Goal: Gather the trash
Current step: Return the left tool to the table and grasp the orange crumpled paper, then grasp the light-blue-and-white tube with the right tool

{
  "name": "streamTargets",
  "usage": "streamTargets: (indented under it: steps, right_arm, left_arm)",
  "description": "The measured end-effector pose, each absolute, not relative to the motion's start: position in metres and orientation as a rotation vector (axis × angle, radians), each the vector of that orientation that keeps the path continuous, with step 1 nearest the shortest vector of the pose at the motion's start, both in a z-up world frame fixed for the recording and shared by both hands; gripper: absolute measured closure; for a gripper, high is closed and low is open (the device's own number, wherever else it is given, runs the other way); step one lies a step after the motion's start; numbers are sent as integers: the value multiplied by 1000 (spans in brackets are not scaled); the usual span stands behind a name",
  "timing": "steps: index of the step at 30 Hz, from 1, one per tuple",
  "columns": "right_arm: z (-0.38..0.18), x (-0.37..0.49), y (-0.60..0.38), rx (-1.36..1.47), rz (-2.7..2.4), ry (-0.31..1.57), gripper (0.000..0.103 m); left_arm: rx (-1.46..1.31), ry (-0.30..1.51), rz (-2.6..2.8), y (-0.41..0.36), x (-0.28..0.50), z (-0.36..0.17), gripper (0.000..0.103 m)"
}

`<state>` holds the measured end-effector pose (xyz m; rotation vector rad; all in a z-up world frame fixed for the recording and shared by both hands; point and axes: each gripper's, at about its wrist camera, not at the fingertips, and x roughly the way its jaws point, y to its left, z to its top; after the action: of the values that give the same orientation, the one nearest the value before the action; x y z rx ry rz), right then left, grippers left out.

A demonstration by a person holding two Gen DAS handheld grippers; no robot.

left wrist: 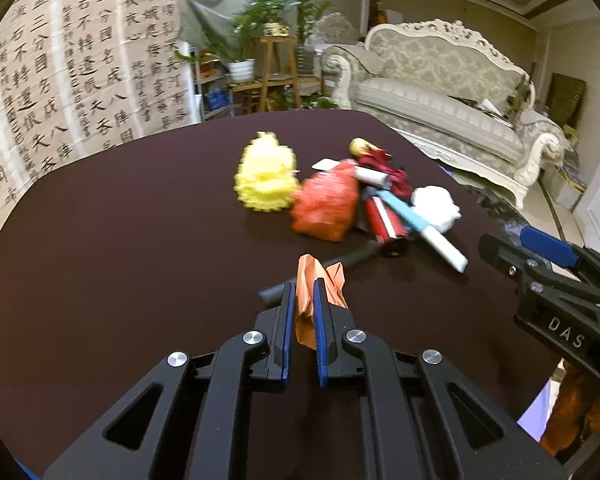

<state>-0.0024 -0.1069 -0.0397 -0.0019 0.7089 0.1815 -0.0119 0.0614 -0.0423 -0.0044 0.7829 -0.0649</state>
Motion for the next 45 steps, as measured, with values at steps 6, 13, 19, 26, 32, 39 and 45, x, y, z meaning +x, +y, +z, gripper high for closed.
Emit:
streamTargets:
  steps: [6,13,19,26,32,39,45]
  right_arm:
    - [-46,14,-85,-53,212,761,49]
    - [-58,31,-77,-78,199,831,63]
    - [-66,33,-74,-96,208,867,82]
    - [-56,20,-72,-96,243,839,94]
    - [-33,4,-85,-55,245,772,95]
    - [-11,-3,-125,-7,150,689,95]
    - [-8,4,-175,42,36,663,95]
  left_arm:
    - [-26,779,-22,85,-7,-42,93]
    - [-38,768,6,101,-3,-42,93]
    - [-56,768,10,108,-5,-43,93]
    - [-65,750,-7,107,-6,-36,93]
    - [-62,718,-43,95,-9,-25,93]
    - [-44,673,-121,61,-1,-10,93]
    - [-11,648,-218,13,16,-2,93]
